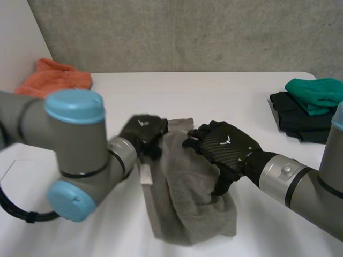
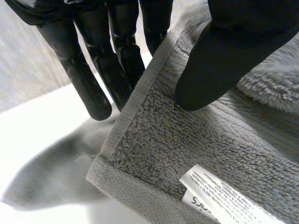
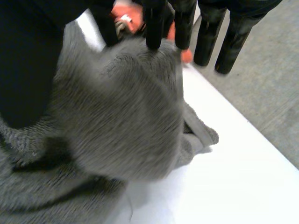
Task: Fold the laundry.
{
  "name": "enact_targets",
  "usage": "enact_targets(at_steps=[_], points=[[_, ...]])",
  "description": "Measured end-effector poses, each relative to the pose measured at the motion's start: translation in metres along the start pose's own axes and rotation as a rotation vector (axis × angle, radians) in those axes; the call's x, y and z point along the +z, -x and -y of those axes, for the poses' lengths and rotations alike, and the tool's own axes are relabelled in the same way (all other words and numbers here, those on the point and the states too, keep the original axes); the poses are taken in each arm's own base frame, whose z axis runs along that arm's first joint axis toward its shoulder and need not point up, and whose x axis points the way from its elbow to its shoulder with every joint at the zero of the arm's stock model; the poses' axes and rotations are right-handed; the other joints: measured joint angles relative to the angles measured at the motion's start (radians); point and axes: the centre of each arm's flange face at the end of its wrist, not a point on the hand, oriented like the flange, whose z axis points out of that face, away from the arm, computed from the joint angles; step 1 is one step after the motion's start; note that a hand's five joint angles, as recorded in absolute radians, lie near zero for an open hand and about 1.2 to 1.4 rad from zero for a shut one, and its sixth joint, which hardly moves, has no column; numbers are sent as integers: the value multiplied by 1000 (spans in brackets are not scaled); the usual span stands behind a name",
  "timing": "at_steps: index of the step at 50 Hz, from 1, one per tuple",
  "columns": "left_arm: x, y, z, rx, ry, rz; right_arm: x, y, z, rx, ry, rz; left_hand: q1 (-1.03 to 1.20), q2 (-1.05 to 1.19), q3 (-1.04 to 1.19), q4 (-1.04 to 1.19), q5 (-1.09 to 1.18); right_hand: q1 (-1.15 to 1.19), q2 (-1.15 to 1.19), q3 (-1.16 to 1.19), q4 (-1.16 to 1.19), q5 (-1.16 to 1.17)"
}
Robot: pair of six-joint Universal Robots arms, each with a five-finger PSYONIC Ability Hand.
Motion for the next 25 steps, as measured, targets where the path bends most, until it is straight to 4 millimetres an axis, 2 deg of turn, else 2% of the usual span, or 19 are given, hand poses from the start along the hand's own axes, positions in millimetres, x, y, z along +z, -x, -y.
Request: enact_targets(at_steps=[4, 6, 9, 14, 17, 18, 23, 25], points=[[-17, 12, 29, 72, -63, 37, -4, -5, 3, -40, 25, -5, 0, 0, 0, 0, 0, -26, -46, -55, -36, -43], [-26, 17, 40, 115, -88, 55, -5, -16, 8, -56, 27, -38, 0, 0, 0, 0, 0, -27, -46, -55, -36, -43], [-36, 23, 53, 175, -116, 77, -4, -37, 15, -19, 16, -102, 0, 1, 1, 0, 0, -27, -46, -55, -36, -43], [-54, 27, 73, 257, -169, 106, -2, -82, 20, 175, -26, -217, 0, 2, 2, 0, 0, -27, -46, -55, -36, -43], [-59, 28, 79, 272, -188, 112, 1, -91, 18, 238, -32, -226, 0, 2, 2, 1, 0, -27, -46, -55, -36, -43], [-67, 28, 89, 287, -220, 121, 10, -100, 9, 331, -29, -217, 0, 2, 2, 4, 0, -27, -46, -55, -36, -43], [-79, 28, 105, 302, -274, 135, 25, -106, -6, 425, -8, -172, 0, 2, 2, 4, 0, -27, -46, -55, -36, -43], [-90, 28, 117, 314, -321, 146, 44, -108, -23, 478, 19, -116, 0, 2, 2, 4, 0, -27, -46, -55, -36, -43]])
